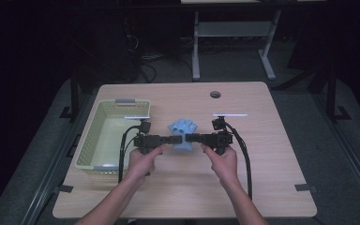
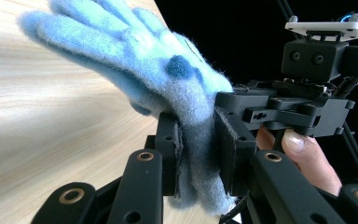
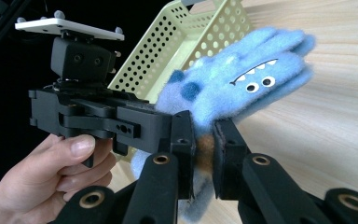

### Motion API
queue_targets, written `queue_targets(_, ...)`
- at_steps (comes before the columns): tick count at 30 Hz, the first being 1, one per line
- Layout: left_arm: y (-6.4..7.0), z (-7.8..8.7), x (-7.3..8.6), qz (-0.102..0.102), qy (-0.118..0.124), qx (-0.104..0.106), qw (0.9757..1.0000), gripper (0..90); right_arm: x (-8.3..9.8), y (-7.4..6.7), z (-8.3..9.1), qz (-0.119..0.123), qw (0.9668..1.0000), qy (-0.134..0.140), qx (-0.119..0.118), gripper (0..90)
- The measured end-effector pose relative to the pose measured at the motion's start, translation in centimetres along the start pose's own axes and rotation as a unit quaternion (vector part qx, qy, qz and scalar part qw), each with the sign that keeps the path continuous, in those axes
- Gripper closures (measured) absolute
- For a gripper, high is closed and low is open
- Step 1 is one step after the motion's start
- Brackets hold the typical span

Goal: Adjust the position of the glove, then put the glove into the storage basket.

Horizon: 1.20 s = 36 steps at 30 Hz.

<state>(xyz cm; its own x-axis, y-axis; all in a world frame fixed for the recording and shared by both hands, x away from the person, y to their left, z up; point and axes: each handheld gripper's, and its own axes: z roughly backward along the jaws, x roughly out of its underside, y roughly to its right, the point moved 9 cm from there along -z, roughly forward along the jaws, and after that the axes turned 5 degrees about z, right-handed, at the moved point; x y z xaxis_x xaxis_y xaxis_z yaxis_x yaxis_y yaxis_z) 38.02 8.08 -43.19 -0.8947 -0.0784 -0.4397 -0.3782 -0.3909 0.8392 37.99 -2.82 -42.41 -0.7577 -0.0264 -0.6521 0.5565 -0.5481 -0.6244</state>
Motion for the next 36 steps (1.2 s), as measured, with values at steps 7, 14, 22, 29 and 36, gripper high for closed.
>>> queue_targets(7, -0.2, 0.8, -0.1, -0.001, 0.004, 0.004, 1.0, 71.7, -0.2, -0.5, -0.7, 0.005, 1.0, -0.007, -0.001, 80.6)
queue_targets(14, -0.3, 1.6, -0.5, 0.004, 0.009, 0.004, 0.9999, 71.7, -0.7, -1.0, -1.2, 0.011, 0.9999, -0.008, -0.002, 80.6)
queue_targets(22, -0.6, 3.1, -1.0, 0.005, 0.018, 0.005, 0.9998, 72.1, -1.2, -1.8, -2.4, 0.018, 0.9997, -0.014, -0.009, 80.3)
queue_targets(29, -0.8, 4.2, -1.4, 0.005, 0.025, 0.007, 0.9996, 72.6, -1.8, -2.6, -3.2, 0.021, 0.9995, -0.017, -0.014, 79.9)
queue_targets(36, -1.1, 5.6, -1.8, 0.005, 0.037, 0.007, 0.9993, 72.7, -2.2, -3.4, -4.3, 0.033, 0.9991, -0.021, -0.016, 79.8)
